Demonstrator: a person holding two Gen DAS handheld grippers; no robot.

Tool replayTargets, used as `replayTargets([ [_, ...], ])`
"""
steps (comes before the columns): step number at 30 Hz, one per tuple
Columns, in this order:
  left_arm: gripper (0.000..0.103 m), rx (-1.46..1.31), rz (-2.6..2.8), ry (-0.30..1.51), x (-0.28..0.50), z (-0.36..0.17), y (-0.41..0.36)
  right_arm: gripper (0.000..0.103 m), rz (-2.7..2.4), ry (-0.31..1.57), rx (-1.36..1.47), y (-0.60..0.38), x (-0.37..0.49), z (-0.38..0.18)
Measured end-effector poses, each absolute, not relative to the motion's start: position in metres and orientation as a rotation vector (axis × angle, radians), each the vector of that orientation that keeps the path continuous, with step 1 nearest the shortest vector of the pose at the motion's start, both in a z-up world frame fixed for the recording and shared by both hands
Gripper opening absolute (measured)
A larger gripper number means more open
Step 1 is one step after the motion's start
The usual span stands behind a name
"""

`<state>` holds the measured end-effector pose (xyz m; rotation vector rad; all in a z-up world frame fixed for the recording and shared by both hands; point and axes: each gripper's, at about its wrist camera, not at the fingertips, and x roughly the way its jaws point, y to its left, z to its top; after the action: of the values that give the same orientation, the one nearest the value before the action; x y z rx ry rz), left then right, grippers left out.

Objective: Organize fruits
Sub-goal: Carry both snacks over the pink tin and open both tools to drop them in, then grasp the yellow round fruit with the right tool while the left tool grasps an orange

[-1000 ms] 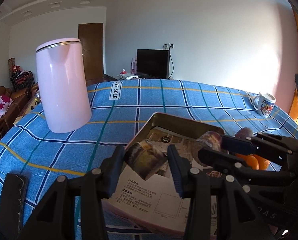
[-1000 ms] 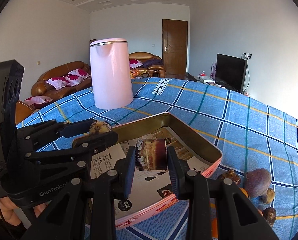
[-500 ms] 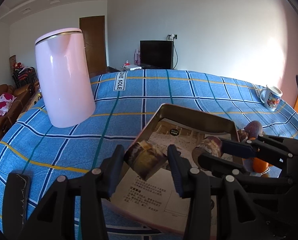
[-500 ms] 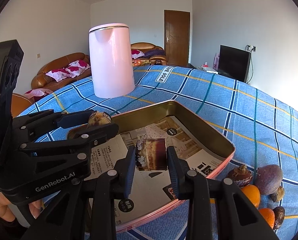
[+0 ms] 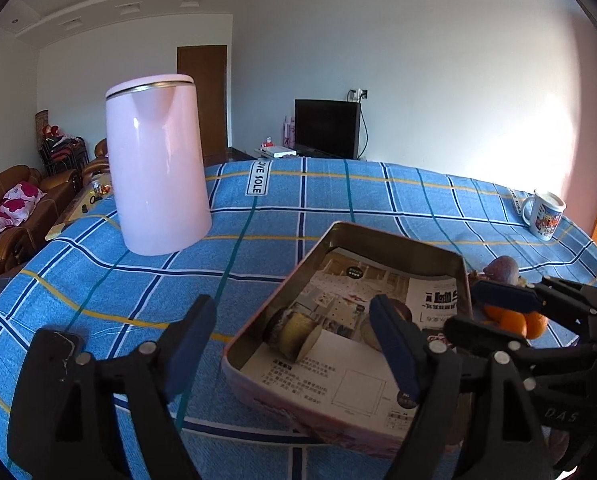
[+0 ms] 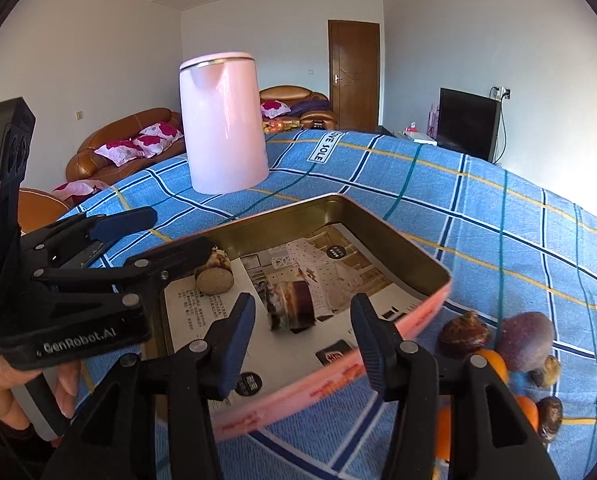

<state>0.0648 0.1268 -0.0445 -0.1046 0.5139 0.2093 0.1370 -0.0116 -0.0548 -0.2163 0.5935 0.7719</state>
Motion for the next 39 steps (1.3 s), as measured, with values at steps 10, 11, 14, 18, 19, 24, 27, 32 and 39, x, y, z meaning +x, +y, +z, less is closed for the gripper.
replayTargets([
  [10,0.094,-0.156,0.144,0.476,0.046,-0.051,0.097,0.052,0.620,0.594,-0.214,-0.103,0.105,-0.062],
  [11,0.094,-0.148,0.137,0.483,0.047,-0.052,0.093,0.052,0.623,0.606,-0.222,-0.101,0.104,-0.067],
  [14,0.094,-0.124,0.122,0.492,0.048,-0.053,0.083,0.051,0.642,0.656,-0.226,-0.093,0.107,-0.076],
  [18,0.094,-0.115,0.107,0.488,0.047,-0.049,0.076,0.038,0.629,0.696,-0.260,-0.082,0.112,-0.086],
  [19,0.094,-0.112,0.105,0.487,0.047,-0.048,0.073,0.038,0.610,0.700,-0.271,-0.081,0.114,-0.087],
  [24,0.094,-0.092,0.072,0.491,0.054,-0.044,0.056,0.033,0.585,0.752,-0.265,-0.086,0.125,-0.092],
  [27,0.094,-0.078,0.047,0.497,0.060,-0.043,0.043,0.029,0.601,0.756,-0.250,-0.090,0.125,-0.092],
  [32,0.094,-0.045,0.015,0.504,0.070,-0.040,0.021,0.029,0.588,0.660,-0.185,-0.114,0.111,-0.081],
  [39,0.090,0.012,-0.082,0.597,0.103,-0.053,-0.023,0.029,0.440,0.582,-0.068,-0.181,0.120,-0.066],
])
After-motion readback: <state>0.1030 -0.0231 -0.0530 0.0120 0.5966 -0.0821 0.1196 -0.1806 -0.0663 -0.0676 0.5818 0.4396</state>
